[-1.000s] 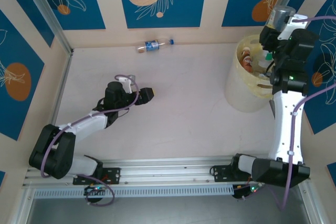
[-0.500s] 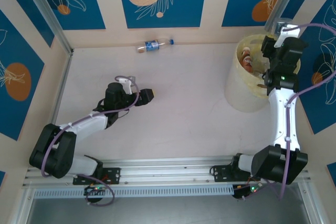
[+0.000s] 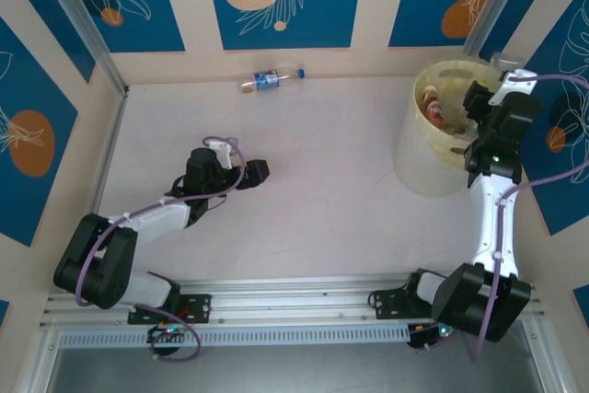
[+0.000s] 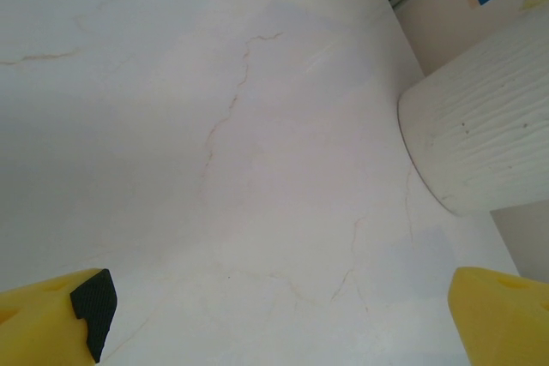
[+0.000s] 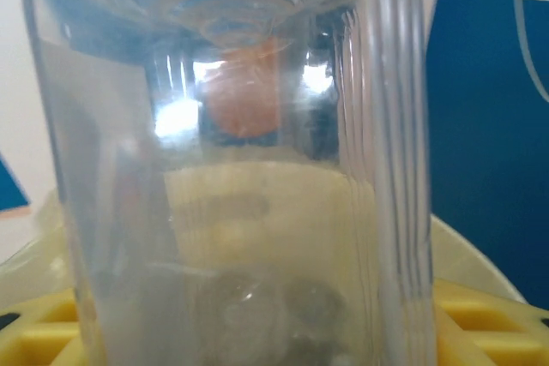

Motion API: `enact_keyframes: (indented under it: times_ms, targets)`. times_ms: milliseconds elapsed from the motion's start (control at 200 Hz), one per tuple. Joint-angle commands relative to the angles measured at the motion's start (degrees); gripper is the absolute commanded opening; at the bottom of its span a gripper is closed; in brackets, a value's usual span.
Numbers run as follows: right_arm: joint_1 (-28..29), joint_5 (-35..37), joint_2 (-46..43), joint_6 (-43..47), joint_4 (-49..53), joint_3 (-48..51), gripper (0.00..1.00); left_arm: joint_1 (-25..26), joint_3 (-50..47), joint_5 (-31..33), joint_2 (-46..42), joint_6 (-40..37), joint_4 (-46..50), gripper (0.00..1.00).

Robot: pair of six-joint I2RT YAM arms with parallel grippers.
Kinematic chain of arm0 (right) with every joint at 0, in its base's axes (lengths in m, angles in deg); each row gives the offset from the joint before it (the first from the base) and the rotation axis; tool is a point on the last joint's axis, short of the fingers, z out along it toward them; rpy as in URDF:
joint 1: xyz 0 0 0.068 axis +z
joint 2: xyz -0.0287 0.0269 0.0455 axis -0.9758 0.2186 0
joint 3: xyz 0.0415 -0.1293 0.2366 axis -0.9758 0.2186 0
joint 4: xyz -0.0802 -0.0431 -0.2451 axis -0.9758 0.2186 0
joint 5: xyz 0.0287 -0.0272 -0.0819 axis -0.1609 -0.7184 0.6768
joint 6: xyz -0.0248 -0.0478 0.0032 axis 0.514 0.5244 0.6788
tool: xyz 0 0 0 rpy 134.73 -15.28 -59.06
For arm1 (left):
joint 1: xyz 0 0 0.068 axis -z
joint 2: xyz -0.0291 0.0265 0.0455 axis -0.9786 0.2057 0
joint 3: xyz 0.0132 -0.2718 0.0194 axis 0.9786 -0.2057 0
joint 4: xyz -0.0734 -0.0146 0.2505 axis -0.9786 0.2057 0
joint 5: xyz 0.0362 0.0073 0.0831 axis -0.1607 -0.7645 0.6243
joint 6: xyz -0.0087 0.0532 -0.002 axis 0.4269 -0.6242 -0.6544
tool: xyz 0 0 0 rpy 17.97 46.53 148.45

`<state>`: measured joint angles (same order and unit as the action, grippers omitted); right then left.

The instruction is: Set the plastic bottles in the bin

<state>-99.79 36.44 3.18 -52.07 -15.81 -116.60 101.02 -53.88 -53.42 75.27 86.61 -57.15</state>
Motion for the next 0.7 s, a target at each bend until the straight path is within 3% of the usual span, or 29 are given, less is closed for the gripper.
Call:
enact_keyframes:
  times_ms: [0,70,300,465,695]
  targets:
    - [-2.10,-5.15,2.72,-5.17,3.50,-2.95,0.62,0.40,-0.53,0.75,0.41,-2.26,-1.49,1.00]
    - [-2.14,-5.12,4.46,-4.86,6.13,-5.21,0.63,0.39,-0.47,1.37,0.88,-2.70,-1.64,1.00]
    - [-1.74,4.54,8.77,-5.77,16.56,-11.64,0.66,0.40,0.61,0.67,3.46,-3.18,-1.88,1.00]
    - [-1.41,7.51,14.25,-6.94,27.44,-16.82,0.81,0.39,1.09,0.58,3.92,-3.21,-1.68,1.00]
    - [-0.47,8.05,12.05,-9.21,28.65,-19.15,1.00,0.40,1.25,1.16,3.40,-3.70,-0.96,1.00]
